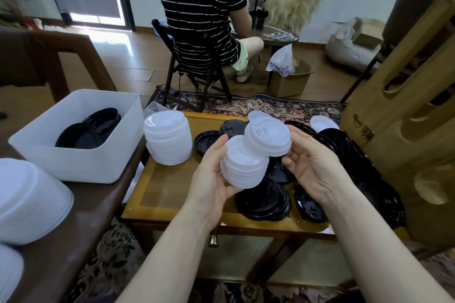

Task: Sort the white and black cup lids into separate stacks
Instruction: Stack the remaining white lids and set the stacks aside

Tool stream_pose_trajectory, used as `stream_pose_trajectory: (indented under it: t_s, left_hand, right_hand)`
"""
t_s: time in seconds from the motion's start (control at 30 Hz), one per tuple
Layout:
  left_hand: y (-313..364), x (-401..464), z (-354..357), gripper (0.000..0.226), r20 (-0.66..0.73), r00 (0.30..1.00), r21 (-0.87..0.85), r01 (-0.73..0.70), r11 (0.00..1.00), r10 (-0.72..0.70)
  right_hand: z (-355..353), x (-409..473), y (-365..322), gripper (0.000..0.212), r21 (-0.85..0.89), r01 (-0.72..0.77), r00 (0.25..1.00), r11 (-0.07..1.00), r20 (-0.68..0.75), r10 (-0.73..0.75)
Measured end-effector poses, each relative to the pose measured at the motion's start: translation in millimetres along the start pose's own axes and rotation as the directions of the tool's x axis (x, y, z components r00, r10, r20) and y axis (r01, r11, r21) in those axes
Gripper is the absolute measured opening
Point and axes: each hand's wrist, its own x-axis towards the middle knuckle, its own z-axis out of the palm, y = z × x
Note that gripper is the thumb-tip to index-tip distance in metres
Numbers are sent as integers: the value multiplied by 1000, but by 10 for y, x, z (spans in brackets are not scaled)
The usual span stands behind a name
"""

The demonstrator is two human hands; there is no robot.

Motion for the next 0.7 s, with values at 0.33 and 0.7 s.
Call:
stream_pose_trajectory:
  t_s: [0.33,0.7]
  left_hand:
    - [16,25,-35,33,10,996,112,84,990,-85]
    - [-25,56,-14,44,70,985,161,145,976,-158]
  right_hand:
    - [40,31,-68,21,-422,-19,997,906,64,50]
    - [204,56,-79,26,-746,111,991,656,37,-126]
